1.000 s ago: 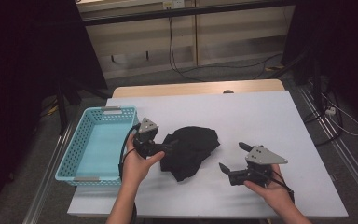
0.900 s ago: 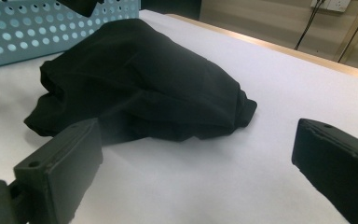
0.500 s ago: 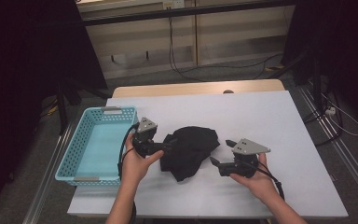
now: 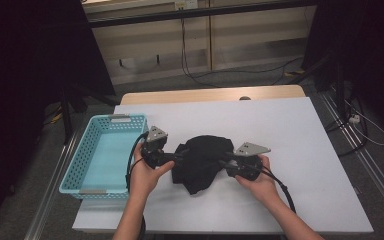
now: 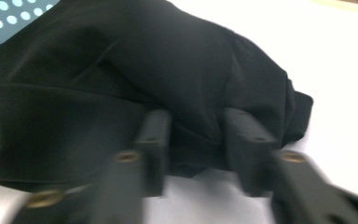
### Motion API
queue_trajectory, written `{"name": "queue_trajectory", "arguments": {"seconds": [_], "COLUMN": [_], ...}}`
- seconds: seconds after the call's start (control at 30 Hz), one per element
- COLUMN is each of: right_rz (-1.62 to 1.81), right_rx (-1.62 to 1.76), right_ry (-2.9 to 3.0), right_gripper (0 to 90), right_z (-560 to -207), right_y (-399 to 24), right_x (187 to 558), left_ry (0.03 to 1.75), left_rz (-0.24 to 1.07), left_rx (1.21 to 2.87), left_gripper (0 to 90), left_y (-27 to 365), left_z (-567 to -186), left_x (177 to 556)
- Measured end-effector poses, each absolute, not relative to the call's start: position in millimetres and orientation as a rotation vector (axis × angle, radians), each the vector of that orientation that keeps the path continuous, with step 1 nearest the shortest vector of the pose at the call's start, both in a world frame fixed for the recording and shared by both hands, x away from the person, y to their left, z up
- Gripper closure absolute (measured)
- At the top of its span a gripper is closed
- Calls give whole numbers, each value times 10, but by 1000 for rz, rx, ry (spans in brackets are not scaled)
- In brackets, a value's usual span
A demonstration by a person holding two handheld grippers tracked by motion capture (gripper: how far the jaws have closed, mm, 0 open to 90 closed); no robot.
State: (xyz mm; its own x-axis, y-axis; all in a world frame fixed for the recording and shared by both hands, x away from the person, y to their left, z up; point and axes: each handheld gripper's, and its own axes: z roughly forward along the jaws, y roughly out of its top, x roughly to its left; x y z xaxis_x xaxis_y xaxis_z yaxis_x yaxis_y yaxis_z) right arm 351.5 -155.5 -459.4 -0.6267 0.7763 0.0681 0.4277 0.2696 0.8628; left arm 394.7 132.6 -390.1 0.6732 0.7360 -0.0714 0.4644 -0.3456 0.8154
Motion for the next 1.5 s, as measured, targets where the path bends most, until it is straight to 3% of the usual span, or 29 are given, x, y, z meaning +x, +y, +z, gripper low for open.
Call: {"name": "queue_trajectory", "arguments": {"seconds": [0.03,0.1,0.43,0.67,0.83,1.5], "right_rz": [1302,1282,1291,1285,1272,1345], "right_rx": [1088,1085,1073,1156,1209,984], "right_ry": [2189,2232,2184,2083,2035,2323], "right_gripper": [785,856,866,866,865,862], "right_z": [-4589,-4592,-4428,-4321,-4312,-4430], "right_y": [-1560,-1589,-1877,-2414,-2572,-1813], "right_x": [3513,3517,3398,3297,3328,3194], "left_ry": [926,928,912,922,927,871], "left_rz": [389,391,382,388,388,340], "left_rx": [2002,2000,1996,2001,2007,2051], "left_gripper": [89,89,90,91,93,101], "left_y": [1329,1335,1292,1314,1321,1172], "left_z": [-3904,-3900,-3869,-3888,-3905,-4010], "left_x": [3947,3951,3941,3938,3920,3859]}}
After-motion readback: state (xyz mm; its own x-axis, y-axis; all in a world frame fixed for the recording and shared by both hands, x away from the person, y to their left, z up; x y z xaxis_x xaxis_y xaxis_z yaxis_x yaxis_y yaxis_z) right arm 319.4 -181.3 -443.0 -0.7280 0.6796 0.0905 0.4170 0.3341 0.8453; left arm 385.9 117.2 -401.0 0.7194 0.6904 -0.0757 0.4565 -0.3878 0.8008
